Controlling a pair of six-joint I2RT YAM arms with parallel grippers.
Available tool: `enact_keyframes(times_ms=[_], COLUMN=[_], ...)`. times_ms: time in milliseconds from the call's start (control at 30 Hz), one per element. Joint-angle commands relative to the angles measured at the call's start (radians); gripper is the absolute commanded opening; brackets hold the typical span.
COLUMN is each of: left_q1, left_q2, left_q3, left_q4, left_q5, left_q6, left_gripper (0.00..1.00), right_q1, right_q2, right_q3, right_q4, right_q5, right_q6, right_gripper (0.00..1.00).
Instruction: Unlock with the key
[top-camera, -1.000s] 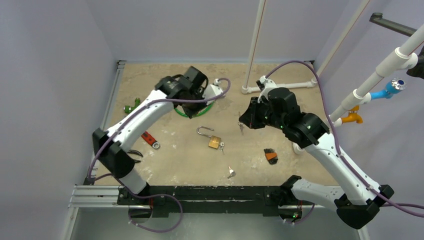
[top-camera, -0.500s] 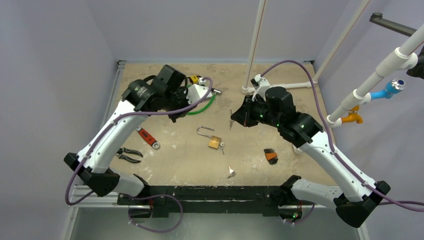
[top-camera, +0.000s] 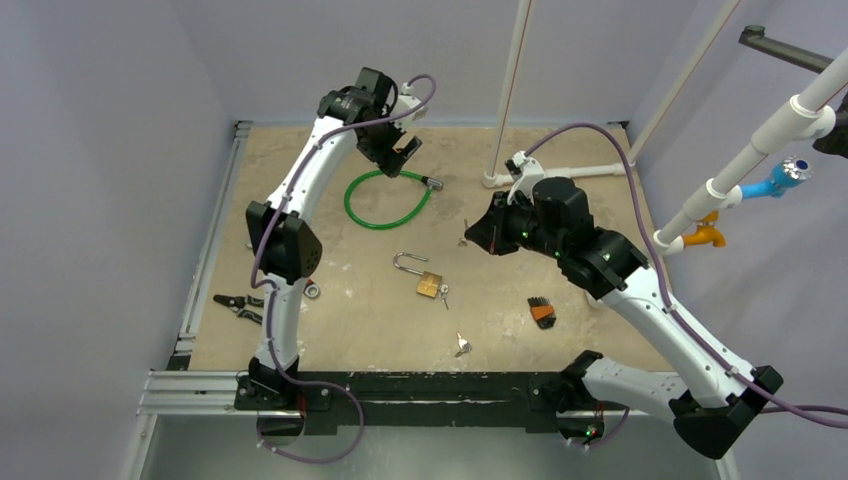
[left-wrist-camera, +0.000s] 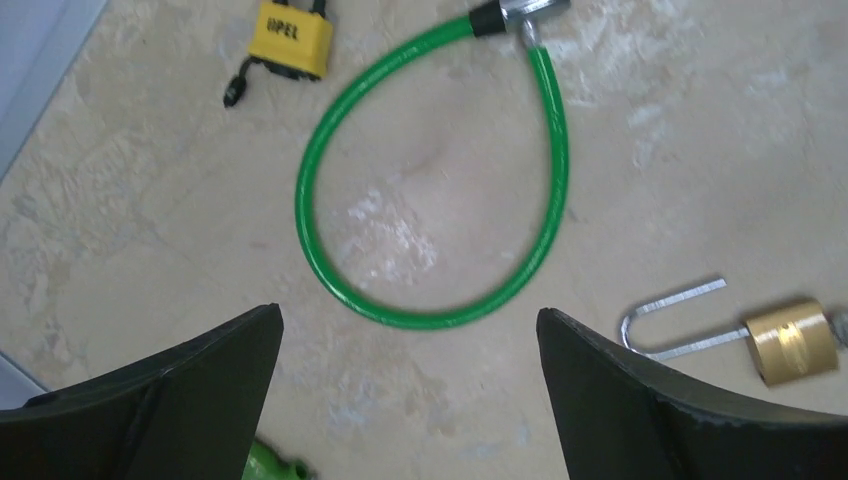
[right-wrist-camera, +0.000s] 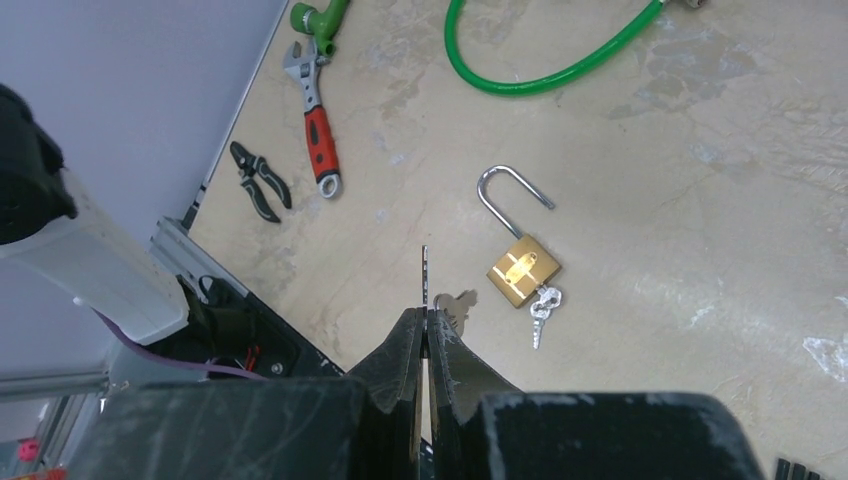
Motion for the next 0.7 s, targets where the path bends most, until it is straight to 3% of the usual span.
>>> enact_keyframes(times_ms=[0,400,667], left_q1=[0.005,0.01,0.012], left_q2=[0.116,0.345,0.497], left_q3=[0.124,0.156,0.259], left_q4=[0.177,0.514,0.593], left_q5=[-0.075,-0.209,-0.205], left_q6=[-0.033,0.15,0.258], left_gripper=[1.0,1.0,1.0], right_q1=[-0.004,-0.004,-0.002], right_q2=[-0.04,-0.067,-0.036], right_q3=[-0.025,-0.077,-0.083], right_q4=[0.057,0.087,0.109], right_q5=[0.032,0.082,0.077], right_q6=[-0.001,0.021,0.024], right_gripper=[0.0,0.0,0.0])
